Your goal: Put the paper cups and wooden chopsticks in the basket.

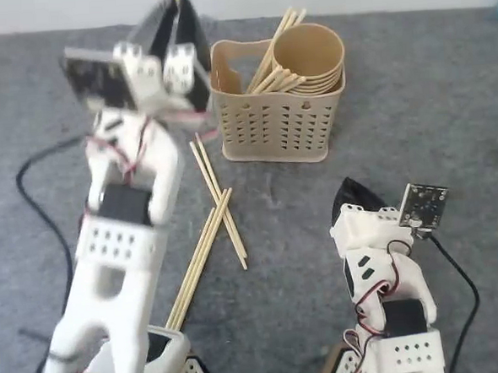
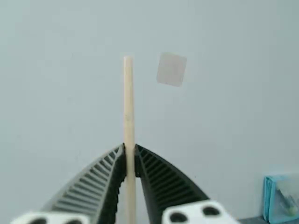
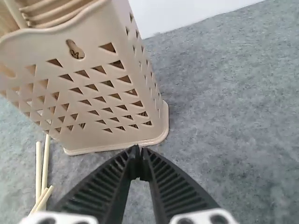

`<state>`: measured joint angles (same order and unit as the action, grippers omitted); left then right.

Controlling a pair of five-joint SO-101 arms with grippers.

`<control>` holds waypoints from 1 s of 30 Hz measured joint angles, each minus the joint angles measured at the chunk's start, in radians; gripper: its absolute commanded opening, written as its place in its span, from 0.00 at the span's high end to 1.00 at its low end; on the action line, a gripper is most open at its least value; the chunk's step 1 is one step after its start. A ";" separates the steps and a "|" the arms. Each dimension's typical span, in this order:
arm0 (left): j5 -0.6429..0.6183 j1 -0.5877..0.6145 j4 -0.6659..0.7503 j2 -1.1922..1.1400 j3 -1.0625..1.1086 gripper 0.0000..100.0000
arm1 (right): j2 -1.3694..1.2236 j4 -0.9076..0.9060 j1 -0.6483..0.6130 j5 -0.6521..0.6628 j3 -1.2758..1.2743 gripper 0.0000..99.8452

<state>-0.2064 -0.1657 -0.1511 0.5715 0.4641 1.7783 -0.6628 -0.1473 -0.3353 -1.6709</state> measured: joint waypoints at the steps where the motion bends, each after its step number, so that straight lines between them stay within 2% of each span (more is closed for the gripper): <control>1: 0.000 0.000 0.000 -0.052 -0.060 0.99 | 0.000 0.000 0.000 0.005 0.000 0.99; 7: 0.000 -0.006 -0.005 -0.353 -0.443 0.99 | 0.000 0.000 -0.002 0.008 0.000 0.99; 11: 0.000 -0.008 -0.006 -0.511 -0.580 0.99 | 0.000 0.000 -0.003 0.008 0.000 0.99; 15: 0.000 -0.008 -0.006 -0.578 -0.589 0.96 | 0.000 0.000 -0.003 0.008 0.000 0.99; 18: 0.000 -0.008 -0.008 -0.580 -0.586 0.86 | 0.000 0.000 -0.003 0.008 0.000 0.99; 21: 0.000 0.000 -0.072 -0.575 -0.559 0.78 | 0.000 0.000 -0.003 0.008 0.000 0.99; 30: 0.000 0.032 -0.388 -0.462 -0.549 0.84 | 0.000 0.000 -0.003 0.008 0.000 0.99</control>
<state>-0.2064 -0.1335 -0.5393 0.1097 -0.0852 1.7783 -0.6628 -0.1504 -0.3276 -1.6709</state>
